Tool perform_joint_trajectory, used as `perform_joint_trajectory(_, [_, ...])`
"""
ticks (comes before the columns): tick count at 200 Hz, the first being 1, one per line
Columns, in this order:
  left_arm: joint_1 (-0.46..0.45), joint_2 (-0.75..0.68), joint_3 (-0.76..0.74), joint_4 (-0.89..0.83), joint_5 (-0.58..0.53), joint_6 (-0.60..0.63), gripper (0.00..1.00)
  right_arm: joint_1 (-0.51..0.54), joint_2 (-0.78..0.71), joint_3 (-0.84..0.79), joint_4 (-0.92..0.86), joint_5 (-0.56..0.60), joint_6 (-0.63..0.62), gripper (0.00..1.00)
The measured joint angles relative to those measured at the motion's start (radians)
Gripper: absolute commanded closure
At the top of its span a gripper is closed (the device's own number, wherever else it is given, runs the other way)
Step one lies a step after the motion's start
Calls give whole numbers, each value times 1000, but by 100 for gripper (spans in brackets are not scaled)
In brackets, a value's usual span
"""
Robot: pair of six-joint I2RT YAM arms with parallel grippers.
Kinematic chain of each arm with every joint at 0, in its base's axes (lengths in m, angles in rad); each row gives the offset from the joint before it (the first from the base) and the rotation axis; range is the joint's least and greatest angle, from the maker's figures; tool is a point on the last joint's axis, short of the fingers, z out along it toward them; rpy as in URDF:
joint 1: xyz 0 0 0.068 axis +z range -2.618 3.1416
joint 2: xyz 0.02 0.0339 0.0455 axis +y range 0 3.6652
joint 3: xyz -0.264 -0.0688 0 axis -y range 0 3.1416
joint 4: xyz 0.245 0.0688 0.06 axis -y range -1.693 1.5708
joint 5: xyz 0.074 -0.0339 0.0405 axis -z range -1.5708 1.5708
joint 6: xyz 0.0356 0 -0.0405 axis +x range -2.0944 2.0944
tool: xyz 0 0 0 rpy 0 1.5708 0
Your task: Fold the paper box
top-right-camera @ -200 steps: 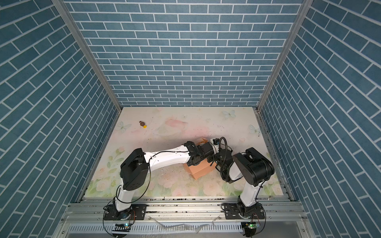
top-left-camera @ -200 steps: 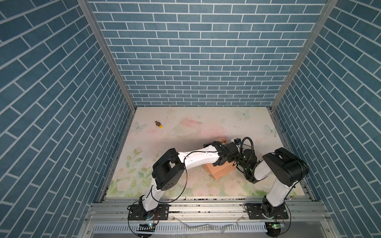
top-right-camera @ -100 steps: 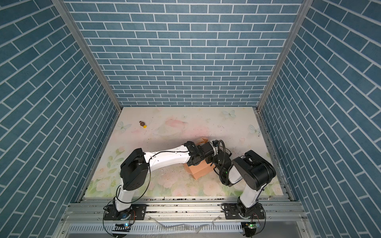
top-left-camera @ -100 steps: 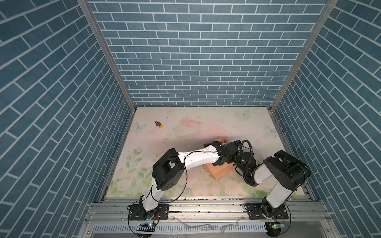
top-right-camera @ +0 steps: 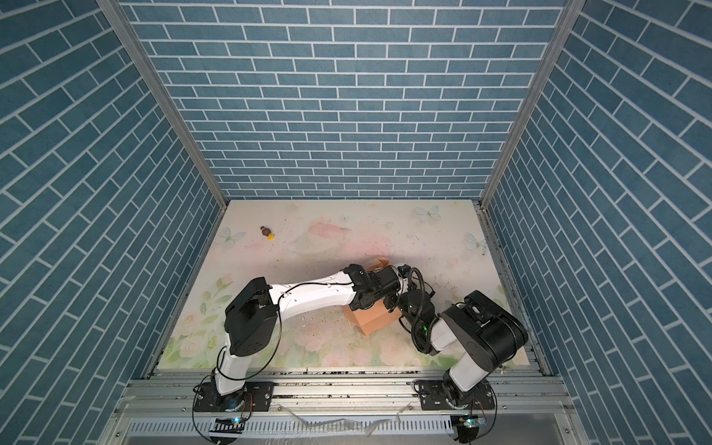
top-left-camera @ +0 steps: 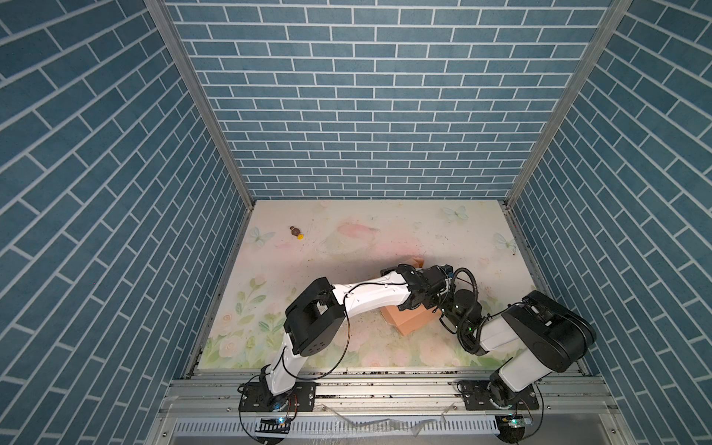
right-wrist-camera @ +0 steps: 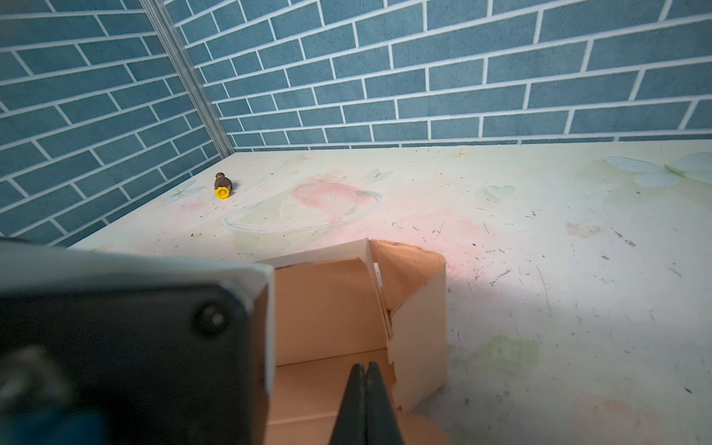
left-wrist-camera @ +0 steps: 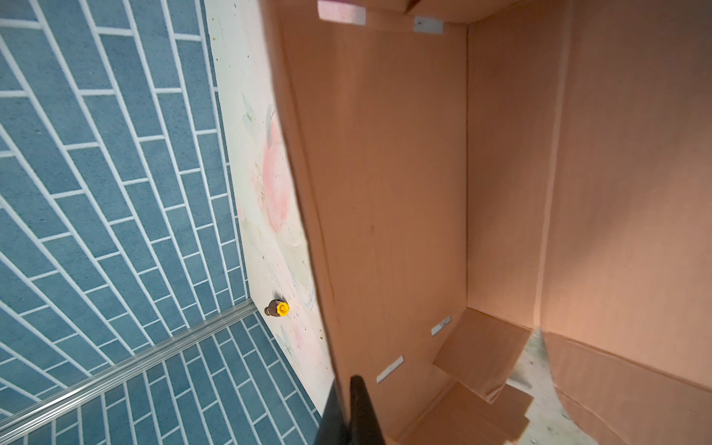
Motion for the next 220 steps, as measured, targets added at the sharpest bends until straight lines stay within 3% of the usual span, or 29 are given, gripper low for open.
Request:
perform_joint_trajectory(29, [0, 0, 0, 0, 0, 0, 94, 2, -2, -20, 1, 35, 5, 79])
perform_joint_trajectory(53, [0, 0, 2, -2, 0, -2, 94, 2, 2, -22, 2, 56, 0, 72])
perform_joint_trajectory(177, [-24, 53, 17, -5, -102, -3, 94, 2, 69, -14, 10, 75, 0, 66])
perform_joint_trajectory(220, [-36, 56, 17, -5, -119, -1, 94, -8, 50, -18, 0, 57, -11, 54])
